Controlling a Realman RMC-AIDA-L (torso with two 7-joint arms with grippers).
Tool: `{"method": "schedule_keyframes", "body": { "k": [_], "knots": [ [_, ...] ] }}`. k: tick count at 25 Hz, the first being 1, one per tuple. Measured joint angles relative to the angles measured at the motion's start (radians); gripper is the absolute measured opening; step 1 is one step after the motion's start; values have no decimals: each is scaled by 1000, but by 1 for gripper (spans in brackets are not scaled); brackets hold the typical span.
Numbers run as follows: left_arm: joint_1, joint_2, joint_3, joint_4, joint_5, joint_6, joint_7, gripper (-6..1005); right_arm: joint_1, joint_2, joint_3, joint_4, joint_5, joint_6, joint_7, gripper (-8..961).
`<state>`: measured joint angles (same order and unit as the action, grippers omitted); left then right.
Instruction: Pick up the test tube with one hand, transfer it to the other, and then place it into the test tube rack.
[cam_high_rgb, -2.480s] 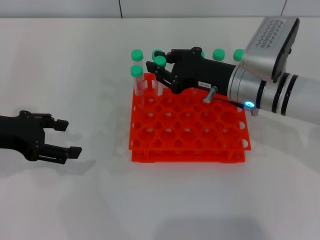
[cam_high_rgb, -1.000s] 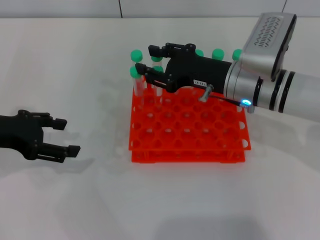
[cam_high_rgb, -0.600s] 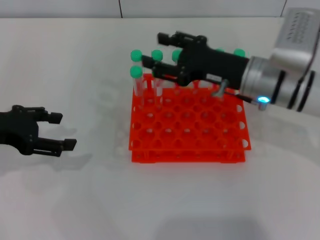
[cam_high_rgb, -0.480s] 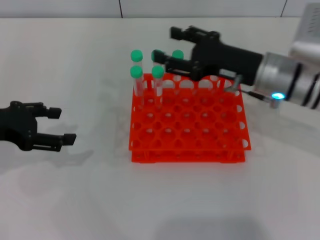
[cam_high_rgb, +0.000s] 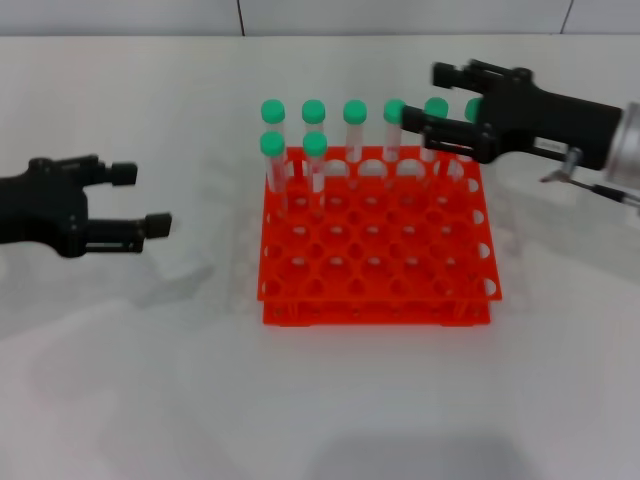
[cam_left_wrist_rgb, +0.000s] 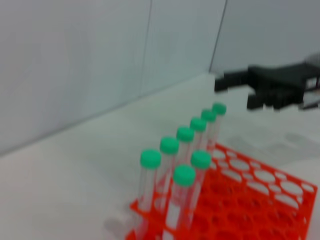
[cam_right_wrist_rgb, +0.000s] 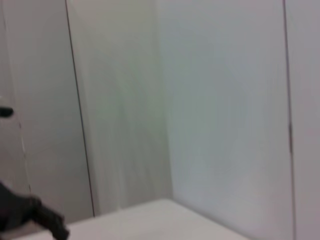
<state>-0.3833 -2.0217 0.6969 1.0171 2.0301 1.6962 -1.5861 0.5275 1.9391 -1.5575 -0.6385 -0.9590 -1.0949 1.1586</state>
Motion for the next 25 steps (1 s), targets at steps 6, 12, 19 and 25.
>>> {"method": "schedule_keyframes", "body": {
  "k": [6,12,19,25],
  "knots": [
    [8,-25,-11,-19,-103,-17,86,875,-59,-7,145,-81,-260,-47,109,731],
    [7,-27,-14,-99,-196,-18,191,875,-70,-13,270,-90,-428,-147,155,728],
    [-14,-21,-3,-119,-197,-7,199,875,-71,-16,299,-91,-475,-195,164,726],
    [-39,-10,-2,-155,-192,12,201,875,-70,-12,299,-92,-485,-204,165,724]
  ]
}}
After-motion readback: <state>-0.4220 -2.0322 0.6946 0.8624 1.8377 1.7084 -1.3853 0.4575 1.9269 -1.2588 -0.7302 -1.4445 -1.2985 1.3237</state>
